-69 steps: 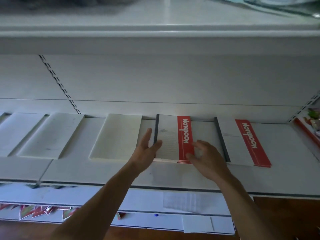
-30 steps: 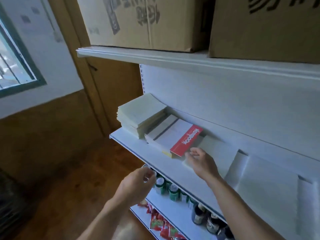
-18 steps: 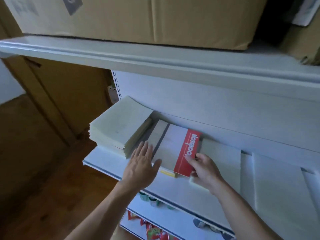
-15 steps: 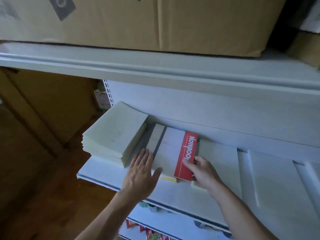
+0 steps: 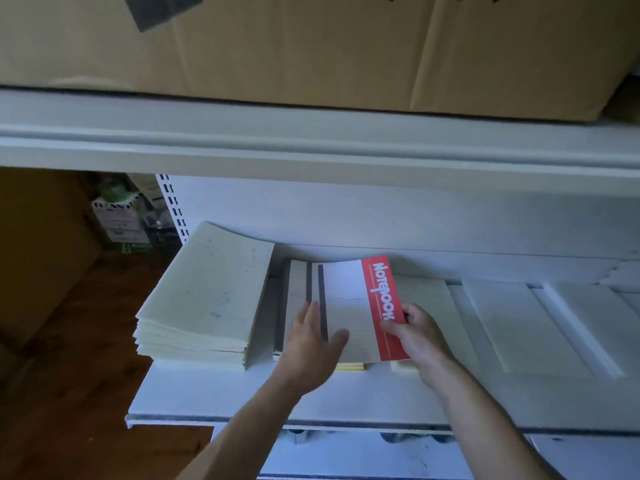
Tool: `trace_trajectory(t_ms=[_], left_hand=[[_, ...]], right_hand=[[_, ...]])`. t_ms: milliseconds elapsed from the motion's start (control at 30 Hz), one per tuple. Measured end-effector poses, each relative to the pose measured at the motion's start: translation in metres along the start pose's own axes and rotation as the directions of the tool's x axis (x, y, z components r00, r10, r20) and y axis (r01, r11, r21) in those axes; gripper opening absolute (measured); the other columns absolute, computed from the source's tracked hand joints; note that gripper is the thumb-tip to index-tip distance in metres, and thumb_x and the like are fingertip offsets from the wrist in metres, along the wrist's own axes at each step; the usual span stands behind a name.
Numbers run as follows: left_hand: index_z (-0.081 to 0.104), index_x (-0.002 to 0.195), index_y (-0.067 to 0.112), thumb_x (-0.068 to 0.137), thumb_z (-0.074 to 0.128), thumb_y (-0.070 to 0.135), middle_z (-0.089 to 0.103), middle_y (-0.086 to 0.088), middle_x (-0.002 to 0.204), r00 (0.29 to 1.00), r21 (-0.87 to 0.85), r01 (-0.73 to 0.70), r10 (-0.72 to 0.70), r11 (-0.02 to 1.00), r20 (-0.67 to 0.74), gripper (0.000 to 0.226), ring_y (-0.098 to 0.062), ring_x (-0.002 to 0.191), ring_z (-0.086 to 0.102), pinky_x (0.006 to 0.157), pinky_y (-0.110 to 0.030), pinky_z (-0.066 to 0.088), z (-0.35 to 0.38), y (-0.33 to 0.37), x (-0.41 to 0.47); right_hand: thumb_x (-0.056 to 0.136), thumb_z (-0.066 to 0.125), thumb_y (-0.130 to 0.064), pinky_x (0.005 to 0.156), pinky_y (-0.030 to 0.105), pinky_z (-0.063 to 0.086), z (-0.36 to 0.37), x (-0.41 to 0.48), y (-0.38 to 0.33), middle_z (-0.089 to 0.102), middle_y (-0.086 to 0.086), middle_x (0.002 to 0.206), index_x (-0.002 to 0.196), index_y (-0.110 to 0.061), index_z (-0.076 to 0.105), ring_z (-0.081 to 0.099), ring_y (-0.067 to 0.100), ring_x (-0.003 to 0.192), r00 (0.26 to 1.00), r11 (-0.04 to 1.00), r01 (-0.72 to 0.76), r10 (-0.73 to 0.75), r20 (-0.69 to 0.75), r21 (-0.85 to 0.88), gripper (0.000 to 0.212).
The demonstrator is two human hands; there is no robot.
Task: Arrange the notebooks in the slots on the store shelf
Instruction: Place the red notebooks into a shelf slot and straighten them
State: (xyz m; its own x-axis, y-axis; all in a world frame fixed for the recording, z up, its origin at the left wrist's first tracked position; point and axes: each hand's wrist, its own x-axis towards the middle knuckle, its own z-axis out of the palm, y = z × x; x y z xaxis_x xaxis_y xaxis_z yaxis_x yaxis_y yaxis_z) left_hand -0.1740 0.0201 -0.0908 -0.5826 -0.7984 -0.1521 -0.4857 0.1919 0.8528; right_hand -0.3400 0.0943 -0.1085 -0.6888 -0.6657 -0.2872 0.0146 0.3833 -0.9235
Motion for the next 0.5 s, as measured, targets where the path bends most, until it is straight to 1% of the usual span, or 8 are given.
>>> trace_trajectory(t_ms=[67, 100, 133, 167, 233, 267, 367, 500], left_hand=[[0.045, 0.115, 0.026, 0.095, 0.058, 0.022, 0.054, 0.006, 0.118, 0.995, -0.249, 0.094, -0.086, 0.964, 0.043, 0.024, -0.017, 0.111, 0.057, 0.078, -0.027, 0.058, -0.004, -0.001, 0.008], [0.048, 0.112, 0.029, 0.095, 0.058, 0.020, 0.059, 0.002, 0.113, 0.993, -0.327, 0.121, -0.110, 0.937, 0.052, 0.022, -0.018, 0.105, 0.061, 0.070, -0.024, 0.057, -0.006, -0.002, 0.010], [0.049, 0.113, 0.031, 0.095, 0.058, 0.019, 0.062, -0.001, 0.112, 0.991, -0.392, 0.136, -0.123, 0.910, 0.056, 0.023, -0.017, 0.102, 0.062, 0.070, -0.023, 0.054, -0.008, -0.001, 0.011], [0.049, 0.123, 0.027, 0.095, 0.058, 0.019, 0.063, -0.001, 0.118, 0.990, -0.443, 0.138, -0.125, 0.886, 0.058, 0.030, -0.015, 0.103, 0.062, 0.076, -0.025, 0.052, -0.009, 0.000, 0.014], [0.039, 0.142, 0.017, 0.095, 0.059, 0.021, 0.057, 0.001, 0.132, 0.989, -0.518, 0.149, -0.129, 0.842, 0.074, 0.051, -0.013, 0.110, 0.056, 0.088, -0.029, 0.045, -0.005, 0.004, 0.018], [0.040, 0.142, 0.015, 0.095, 0.059, 0.021, 0.059, 0.000, 0.130, 0.988, -0.548, 0.150, -0.109, 0.823, 0.107, 0.050, -0.014, 0.109, 0.057, 0.088, -0.030, 0.044, -0.002, 0.009, 0.018], [0.059, 0.120, 0.018, 0.095, 0.059, 0.022, 0.069, 0.001, 0.108, 0.977, -0.557, 0.155, -0.045, 0.816, 0.207, 0.025, -0.018, 0.103, 0.064, 0.087, -0.034, 0.050, 0.025, 0.024, 0.018], [0.060, 0.113, 0.027, 0.097, 0.057, 0.022, 0.071, 0.007, 0.109, 0.955, -0.602, 0.150, 0.043, 0.784, 0.294, 0.018, -0.014, 0.102, 0.066, 0.092, -0.039, 0.053, 0.081, 0.052, 0.004]], right_hand=[[0.085, 0.067, -0.008, 0.065, 0.029, 0.051, -0.001, -0.004, 0.001, 0.073, -0.002, 0.093, 0.103, -0.018, 0.065, 0.069, 0.018, 0.082, 1.000, 0.998, -0.002, 0.003, -0.027, 0.059, 0.020], [0.085, 0.067, -0.006, 0.067, 0.030, 0.052, -0.004, -0.006, 0.002, 0.074, -0.001, 0.090, 0.102, -0.015, 0.068, 0.070, 0.019, 0.081, 0.999, 0.994, -0.007, 0.012, -0.046, 0.106, 0.020], [0.084, 0.067, -0.004, 0.069, 0.031, 0.052, -0.008, -0.010, 0.003, 0.075, 0.002, 0.088, 0.102, -0.012, 0.070, 0.070, 0.021, 0.079, 0.998, 0.987, -0.014, 0.024, -0.064, 0.159, 0.020], [0.084, 0.066, -0.001, 0.070, 0.031, 0.053, -0.013, -0.014, 0.004, 0.075, 0.004, 0.087, 0.101, -0.010, 0.071, 0.070, 0.023, 0.078, 0.997, 0.977, -0.020, 0.035, -0.070, 0.213, 0.019], [0.085, 0.064, 0.000, 0.073, 0.033, 0.053, -0.025, -0.025, 0.007, 0.075, 0.009, 0.091, 0.100, -0.009, 0.071, 0.070, 0.026, 0.083, 0.997, 0.955, -0.036, 0.055, -0.057, 0.293, 0.019], [0.086, 0.063, 0.000, 0.076, 0.035, 0.053, -0.034, -0.030, 0.010, 0.075, 0.010, 0.095, 0.102, -0.009, 0.071, 0.070, 0.028, 0.086, 0.997, 0.947, -0.043, 0.063, -0.051, 0.319, 0.020], [0.087, 0.063, -0.005, 0.080, 0.038, 0.052, -0.062, -0.049, 0.019, 0.074, 0.010, 0.101, 0.108, -0.011, 0.069, 0.070, 0.028, 0.093, 0.997, 0.937, -0.024, 0.049, -0.062, 0.349, 0.022], [0.089, 0.062, -0.009, 0.084, 0.037, 0.052, -0.110, -0.074, 0.032, 0.074, 0.006, 0.101, 0.110, -0.012, 0.067, 0.070, 0.025, 0.095, 0.979, 0.930, 0.043, 0.035, -0.203, 0.366, 0.021]])
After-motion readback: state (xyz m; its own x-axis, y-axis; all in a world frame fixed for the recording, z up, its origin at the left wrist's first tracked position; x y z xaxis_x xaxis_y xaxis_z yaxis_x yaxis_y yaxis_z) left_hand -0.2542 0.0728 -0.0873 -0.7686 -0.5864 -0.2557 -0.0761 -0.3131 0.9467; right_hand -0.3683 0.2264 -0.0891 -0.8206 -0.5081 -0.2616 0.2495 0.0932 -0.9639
